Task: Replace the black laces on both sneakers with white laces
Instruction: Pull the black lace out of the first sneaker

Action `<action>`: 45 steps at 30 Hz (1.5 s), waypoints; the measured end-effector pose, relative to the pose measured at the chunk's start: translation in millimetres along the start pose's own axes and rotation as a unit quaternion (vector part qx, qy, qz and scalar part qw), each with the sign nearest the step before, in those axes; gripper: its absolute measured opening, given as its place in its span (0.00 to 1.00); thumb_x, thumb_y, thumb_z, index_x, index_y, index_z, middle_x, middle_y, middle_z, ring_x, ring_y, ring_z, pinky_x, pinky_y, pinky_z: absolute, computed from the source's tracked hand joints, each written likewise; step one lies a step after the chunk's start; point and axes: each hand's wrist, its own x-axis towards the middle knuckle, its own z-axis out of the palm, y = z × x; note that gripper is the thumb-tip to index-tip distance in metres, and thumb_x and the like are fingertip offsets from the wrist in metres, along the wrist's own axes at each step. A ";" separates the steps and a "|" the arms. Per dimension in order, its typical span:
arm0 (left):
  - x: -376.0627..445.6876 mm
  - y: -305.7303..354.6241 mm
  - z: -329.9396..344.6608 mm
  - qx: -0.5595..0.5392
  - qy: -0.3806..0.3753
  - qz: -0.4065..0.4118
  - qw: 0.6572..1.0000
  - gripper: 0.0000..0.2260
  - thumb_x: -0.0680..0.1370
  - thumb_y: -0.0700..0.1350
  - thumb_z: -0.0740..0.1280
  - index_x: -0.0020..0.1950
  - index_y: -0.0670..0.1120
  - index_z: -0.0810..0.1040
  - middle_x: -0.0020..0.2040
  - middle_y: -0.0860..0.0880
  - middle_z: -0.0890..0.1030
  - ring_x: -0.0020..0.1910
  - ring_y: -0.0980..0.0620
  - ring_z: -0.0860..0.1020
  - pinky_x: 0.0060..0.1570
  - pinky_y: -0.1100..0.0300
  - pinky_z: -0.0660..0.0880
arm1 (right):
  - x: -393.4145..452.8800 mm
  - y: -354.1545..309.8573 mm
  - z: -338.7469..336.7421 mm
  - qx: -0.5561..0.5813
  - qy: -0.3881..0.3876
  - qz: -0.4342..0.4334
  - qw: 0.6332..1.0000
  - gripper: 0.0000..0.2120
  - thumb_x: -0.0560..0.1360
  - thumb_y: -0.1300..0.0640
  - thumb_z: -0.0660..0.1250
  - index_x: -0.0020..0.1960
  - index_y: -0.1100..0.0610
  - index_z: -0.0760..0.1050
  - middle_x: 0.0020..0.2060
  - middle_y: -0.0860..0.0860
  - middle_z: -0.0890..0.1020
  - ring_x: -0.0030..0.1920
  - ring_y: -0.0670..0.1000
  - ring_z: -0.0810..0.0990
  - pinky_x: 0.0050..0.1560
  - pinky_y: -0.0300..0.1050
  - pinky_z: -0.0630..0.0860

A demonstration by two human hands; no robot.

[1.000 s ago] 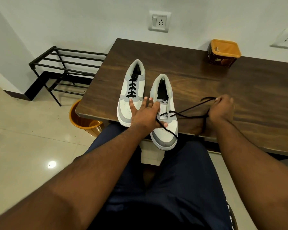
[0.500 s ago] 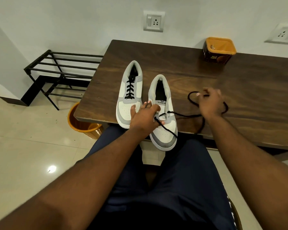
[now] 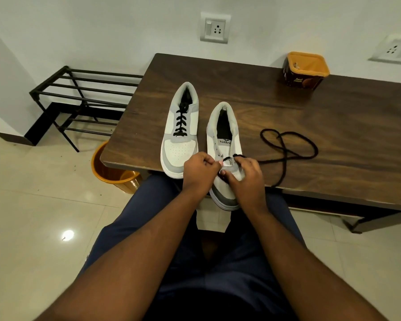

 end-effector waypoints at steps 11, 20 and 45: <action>0.0 0.1 -10.3 0.176 -0.055 0.090 0.979 0.07 0.78 0.42 0.67 0.43 0.40 0.81 0.40 0.47 0.81 0.40 0.50 0.78 0.41 0.57 0.76 | -4.0 1.7 10.8 -0.051 0.007 -0.001 0.999 0.24 0.72 0.50 0.74 0.64 0.59 0.77 0.57 0.56 0.78 0.59 0.56 0.73 0.57 0.41 0.67; -13.9 6.1 -30.8 0.162 -0.154 0.069 0.972 0.08 0.75 0.43 0.72 0.37 0.44 0.81 0.32 0.50 0.79 0.30 0.57 0.74 0.31 0.71 0.69 | -3.2 5.2 13.1 -0.045 0.005 0.004 0.999 0.21 0.70 0.52 0.75 0.61 0.58 0.80 0.54 0.54 0.78 0.57 0.55 0.74 0.55 0.44 0.72; -1.2 13.1 -13.1 0.245 -0.082 0.082 0.963 0.05 0.79 0.43 0.63 0.45 0.46 0.76 0.43 0.49 0.82 0.43 0.48 0.79 0.47 0.49 0.78 | -6.7 -1.0 17.4 -0.094 0.018 0.005 0.995 0.22 0.73 0.42 0.69 0.60 0.56 0.80 0.56 0.52 0.78 0.58 0.53 0.73 0.47 0.41 0.70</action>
